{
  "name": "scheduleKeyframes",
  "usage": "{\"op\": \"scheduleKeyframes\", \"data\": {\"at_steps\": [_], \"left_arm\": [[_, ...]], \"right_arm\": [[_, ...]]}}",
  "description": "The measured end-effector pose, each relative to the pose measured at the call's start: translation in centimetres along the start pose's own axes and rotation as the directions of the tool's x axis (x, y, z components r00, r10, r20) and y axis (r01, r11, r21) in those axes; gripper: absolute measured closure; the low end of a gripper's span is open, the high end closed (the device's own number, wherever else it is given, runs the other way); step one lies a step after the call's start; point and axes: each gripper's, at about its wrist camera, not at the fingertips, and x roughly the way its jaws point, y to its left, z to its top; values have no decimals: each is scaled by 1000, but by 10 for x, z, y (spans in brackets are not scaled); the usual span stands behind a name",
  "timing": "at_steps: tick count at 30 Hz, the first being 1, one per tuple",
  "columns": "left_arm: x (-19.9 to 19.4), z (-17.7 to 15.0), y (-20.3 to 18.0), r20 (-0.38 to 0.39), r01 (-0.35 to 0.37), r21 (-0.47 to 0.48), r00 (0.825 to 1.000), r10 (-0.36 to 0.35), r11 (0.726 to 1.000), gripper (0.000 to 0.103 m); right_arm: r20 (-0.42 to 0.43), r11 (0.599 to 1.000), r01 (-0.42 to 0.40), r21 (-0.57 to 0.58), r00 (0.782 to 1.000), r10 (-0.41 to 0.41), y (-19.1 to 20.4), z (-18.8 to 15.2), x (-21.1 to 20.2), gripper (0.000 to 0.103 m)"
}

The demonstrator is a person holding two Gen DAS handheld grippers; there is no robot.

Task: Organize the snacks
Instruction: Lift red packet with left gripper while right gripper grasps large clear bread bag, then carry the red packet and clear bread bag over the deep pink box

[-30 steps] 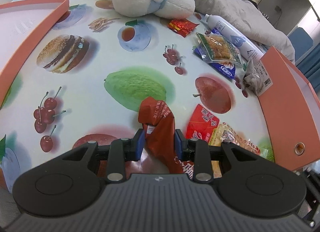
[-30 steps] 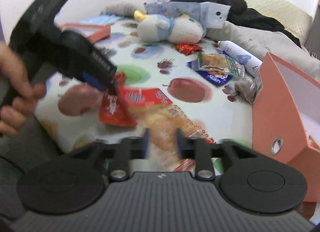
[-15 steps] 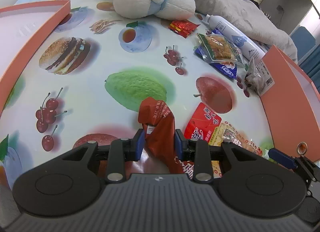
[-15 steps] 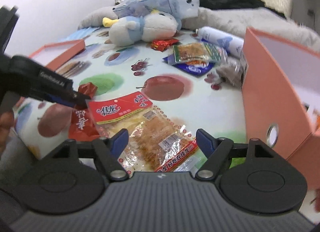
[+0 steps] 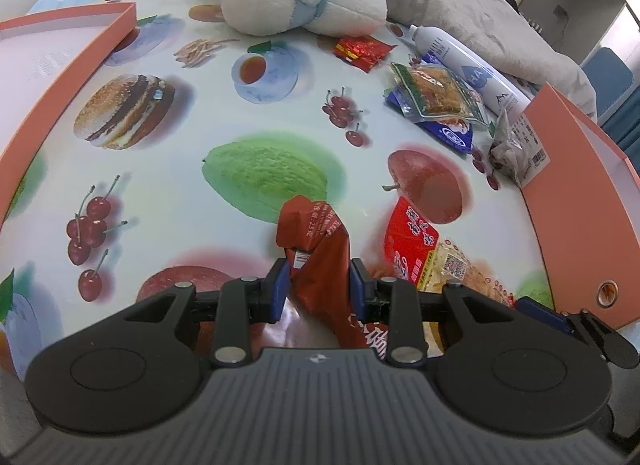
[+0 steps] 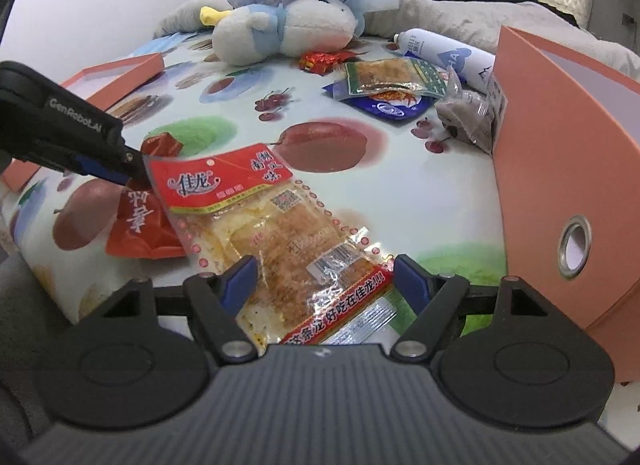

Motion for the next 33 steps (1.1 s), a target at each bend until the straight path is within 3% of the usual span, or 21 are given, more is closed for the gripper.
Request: {"op": "scheduleKeyframes", "data": {"at_steps": [6,16,33], "left_arm": [[2,-2,-8,-9,17,14,1000,-17,1000,66],[-4,-4,-10,-18,12,24,1000,-12,1000,66],[-23,6,-32,-27,-22,60,999,23,998,66]], "right_arm": [[-20,1000,-10,-18,1000,10,1,1,1,34],[-42,999,-20,-37,999,19,8,5,-8,58],[-14,998,62,13,998,-62,1,29,-35,60]]}}
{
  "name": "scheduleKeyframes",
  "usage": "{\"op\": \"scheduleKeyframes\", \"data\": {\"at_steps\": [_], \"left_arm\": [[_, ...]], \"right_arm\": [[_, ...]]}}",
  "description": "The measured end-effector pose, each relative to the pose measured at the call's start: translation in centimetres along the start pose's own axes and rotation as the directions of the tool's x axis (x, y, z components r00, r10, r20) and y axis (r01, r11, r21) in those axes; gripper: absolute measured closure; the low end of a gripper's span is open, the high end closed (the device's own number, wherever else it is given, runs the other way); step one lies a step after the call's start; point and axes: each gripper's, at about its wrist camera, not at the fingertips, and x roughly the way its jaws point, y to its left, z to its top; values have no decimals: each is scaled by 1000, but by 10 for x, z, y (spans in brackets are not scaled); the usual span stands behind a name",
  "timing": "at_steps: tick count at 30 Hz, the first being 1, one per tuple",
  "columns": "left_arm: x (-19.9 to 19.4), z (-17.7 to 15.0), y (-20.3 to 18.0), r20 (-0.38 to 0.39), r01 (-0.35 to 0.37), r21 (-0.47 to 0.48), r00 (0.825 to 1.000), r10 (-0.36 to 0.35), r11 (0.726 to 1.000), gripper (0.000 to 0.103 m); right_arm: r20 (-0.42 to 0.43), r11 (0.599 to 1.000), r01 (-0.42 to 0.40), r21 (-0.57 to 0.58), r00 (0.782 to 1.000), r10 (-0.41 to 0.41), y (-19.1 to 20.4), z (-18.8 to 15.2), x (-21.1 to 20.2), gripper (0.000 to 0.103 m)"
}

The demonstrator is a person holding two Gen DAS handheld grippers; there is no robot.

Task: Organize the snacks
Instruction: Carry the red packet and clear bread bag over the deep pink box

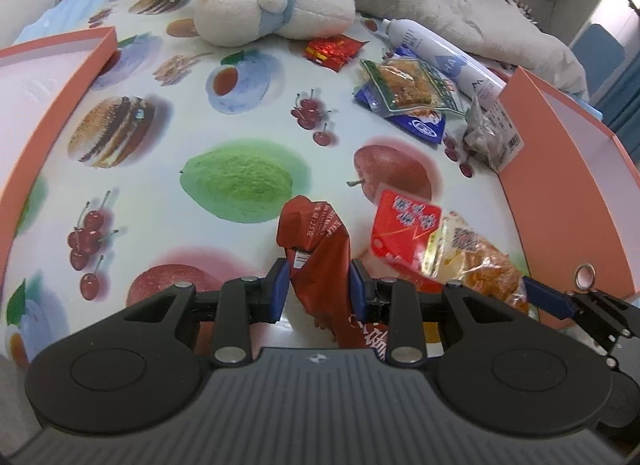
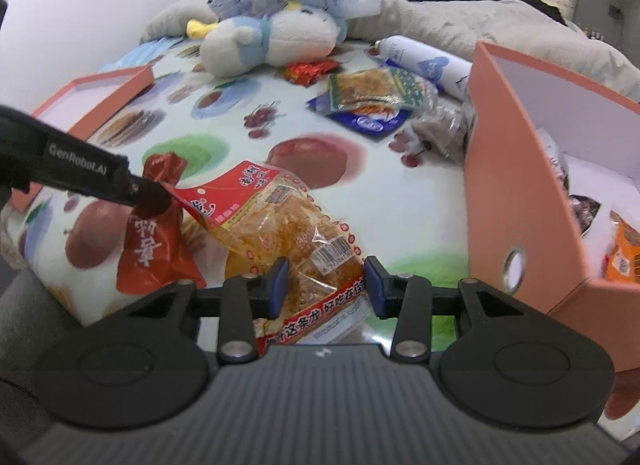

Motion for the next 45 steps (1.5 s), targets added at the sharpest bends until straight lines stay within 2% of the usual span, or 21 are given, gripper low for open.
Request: {"op": "scheduleKeyframes", "data": {"at_steps": [3,12,19,28,30,36,45], "left_arm": [[-1,4,-7,-7,-4,17,1000,4,1000,66],[-16,28,-22,19,24,22,1000,-24,999,66],[-46,63,-41,79,68,72,994,-74,995,66],[-90,116,-74,139,126,130,980,-144,983,66],[-102,125,-87,153,162,142,971,-184,976,66],[-130,144,-126,201,214,200,946,-254,956,66],[-138,156,-178,211,251,259,928,-308,933,66]], "right_arm": [[4,999,41,-14,999,-41,-1,5,2,60],[33,996,57,65,998,-59,-18,32,-18,60],[124,996,56,63,990,-63,-26,68,-47,60],[281,994,95,50,954,-106,-50,113,-95,60],[307,994,97,56,945,-110,-56,120,-103,60],[337,991,116,61,932,-130,-78,134,-118,60],[381,974,201,107,897,-226,-117,138,-149,60]]}}
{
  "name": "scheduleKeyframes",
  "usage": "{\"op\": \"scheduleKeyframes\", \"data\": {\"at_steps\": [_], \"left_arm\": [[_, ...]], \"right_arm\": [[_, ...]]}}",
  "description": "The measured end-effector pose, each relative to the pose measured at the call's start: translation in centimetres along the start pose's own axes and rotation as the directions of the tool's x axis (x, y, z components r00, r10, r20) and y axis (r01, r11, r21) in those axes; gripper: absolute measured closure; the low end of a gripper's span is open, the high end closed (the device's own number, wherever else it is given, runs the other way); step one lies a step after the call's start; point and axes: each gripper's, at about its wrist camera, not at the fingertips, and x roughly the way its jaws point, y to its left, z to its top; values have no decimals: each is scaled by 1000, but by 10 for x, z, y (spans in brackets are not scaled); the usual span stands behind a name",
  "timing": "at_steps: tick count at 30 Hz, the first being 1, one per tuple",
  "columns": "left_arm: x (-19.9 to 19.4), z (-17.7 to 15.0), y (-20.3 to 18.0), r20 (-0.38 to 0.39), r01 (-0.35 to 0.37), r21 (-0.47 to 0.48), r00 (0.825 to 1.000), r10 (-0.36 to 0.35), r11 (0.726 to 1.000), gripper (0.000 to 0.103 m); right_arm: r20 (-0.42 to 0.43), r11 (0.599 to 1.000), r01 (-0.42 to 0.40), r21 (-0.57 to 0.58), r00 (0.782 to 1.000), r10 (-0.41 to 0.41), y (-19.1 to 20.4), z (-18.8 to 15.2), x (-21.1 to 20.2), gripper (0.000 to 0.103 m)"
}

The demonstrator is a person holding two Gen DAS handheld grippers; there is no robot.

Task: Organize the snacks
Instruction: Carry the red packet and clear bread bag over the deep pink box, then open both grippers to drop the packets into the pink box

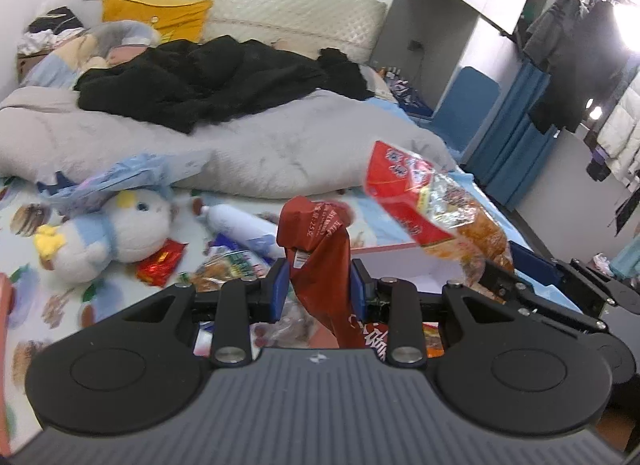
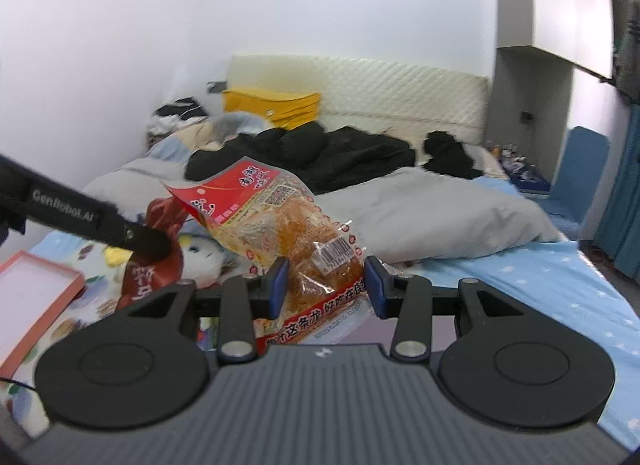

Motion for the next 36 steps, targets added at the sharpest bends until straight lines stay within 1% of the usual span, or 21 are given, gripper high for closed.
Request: {"op": "scheduleKeyframes", "data": {"at_steps": [2,4,8,15,17,20,25,31,32,33,34,35,36], "left_arm": [[8,0,-9,-11,15,1,1000,-15,1000,66],[21,-1,-19,-28,48,-6,998,-48,999,66],[54,-10,-34,-93,85,-25,992,-87,996,66],[113,-35,-65,-197,66,25,979,-60,998,66],[129,-40,-68,-229,60,35,972,-51,998,66],[151,-47,-71,-263,44,30,964,-35,999,66],[179,-58,-80,-307,25,50,952,-9,998,66],[196,-65,-86,-321,12,70,947,11,997,65],[197,-66,-86,-322,10,72,947,13,997,65],[198,-66,-86,-322,8,73,947,16,997,64],[197,-66,-86,-323,3,73,946,21,997,59],[196,-65,-86,-323,4,70,946,19,998,54],[196,-65,-85,-321,2,68,947,20,998,39]], "right_arm": [[-3,1000,27,6,1000,-27,-11,-3,-1,60],[-15,998,51,20,999,-51,-25,-7,-1,60],[-69,996,75,51,995,-72,-50,-27,7,59],[-159,990,113,84,982,-98,-81,-72,29,59],[-190,988,114,106,977,-92,-90,-84,36,59],[-220,986,142,88,968,-120,-96,-100,44,59],[-274,984,131,120,957,-94,-112,-118,59,58],[-296,978,143,150,950,-94,-124,-132,61,55],[-301,978,143,149,949,-93,-124,-133,62,53],[-306,979,139,149,948,-88,-124,-134,63,50],[-307,980,135,150,948,-83,-125,-134,64,48],[-306,979,137,152,948,-85,-125,-134,63,48],[-308,977,139,160,948,-84,-127,-133,64,46]]}}
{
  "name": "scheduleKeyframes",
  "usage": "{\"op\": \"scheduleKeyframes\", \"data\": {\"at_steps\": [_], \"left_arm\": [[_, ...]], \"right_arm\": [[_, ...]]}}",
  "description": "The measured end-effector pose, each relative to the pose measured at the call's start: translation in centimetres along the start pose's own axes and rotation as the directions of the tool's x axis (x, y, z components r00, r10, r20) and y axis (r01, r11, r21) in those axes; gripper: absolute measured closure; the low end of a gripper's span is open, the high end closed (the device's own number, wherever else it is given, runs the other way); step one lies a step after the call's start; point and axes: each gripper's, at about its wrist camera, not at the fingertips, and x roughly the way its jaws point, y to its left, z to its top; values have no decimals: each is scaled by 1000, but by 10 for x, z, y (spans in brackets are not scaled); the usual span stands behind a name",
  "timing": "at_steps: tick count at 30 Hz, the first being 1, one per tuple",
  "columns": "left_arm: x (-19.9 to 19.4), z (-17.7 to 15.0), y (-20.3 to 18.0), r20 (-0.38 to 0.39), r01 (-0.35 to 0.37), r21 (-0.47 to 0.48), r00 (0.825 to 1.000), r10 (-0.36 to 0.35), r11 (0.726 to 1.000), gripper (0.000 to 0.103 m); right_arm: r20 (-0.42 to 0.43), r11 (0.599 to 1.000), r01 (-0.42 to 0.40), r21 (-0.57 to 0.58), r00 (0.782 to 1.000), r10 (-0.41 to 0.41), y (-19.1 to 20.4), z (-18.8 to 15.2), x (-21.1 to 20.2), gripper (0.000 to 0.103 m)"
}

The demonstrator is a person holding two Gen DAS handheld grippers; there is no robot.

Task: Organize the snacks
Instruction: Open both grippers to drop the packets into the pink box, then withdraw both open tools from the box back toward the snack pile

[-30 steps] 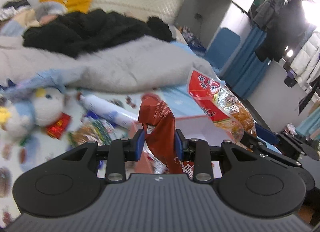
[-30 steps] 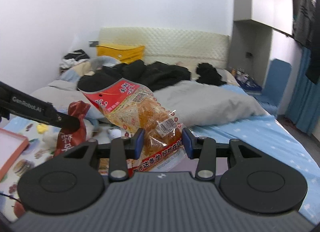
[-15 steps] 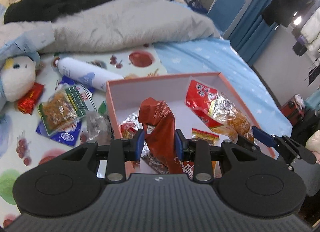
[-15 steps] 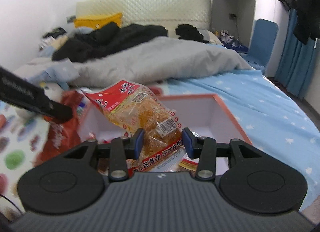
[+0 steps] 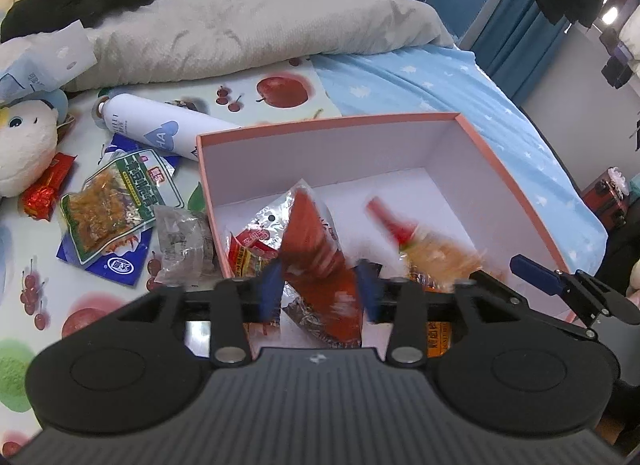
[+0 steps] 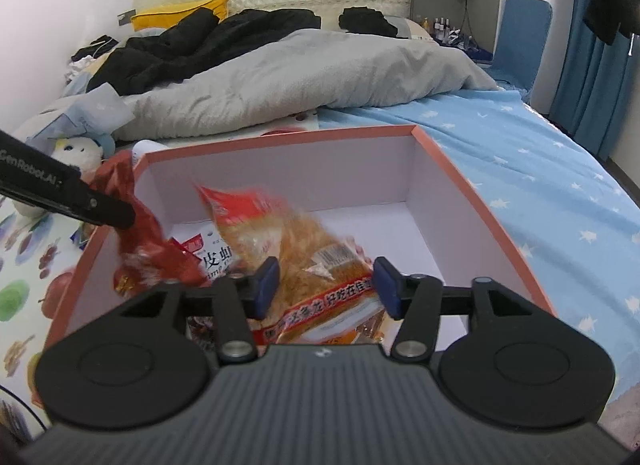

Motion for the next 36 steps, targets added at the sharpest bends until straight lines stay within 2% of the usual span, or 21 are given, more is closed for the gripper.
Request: {"op": "scheduleKeyframes", "data": {"at_steps": [1,2,3,11,20,36], "left_arm": [[-2,0,0,8,-4,0,1000,4,1000,32],[-6,0,0,22,-7,5,1000,7,1000,32],[-8,1,1,30,-6,11,1000,5,1000,32],[-52,5,8,130,-4,28,992,0,1000,32],[-118,-2,28,261,-32,42,965,20,999,32],[-180,-38,82,348,-50,-9,936,50,999,32]], "right_arm": [[1,1000,0,11,1000,0,-1,1,-1,36],[6,1000,2,14,1000,-2,-2,2,-1,23],[17,1000,5,10,1000,-5,-1,4,-3,21],[93,1000,-1,3,996,1,11,20,-32,21],[192,998,-56,-2,980,55,37,38,-72,21],[240,987,-143,-80,958,158,100,38,-103,21]]}}
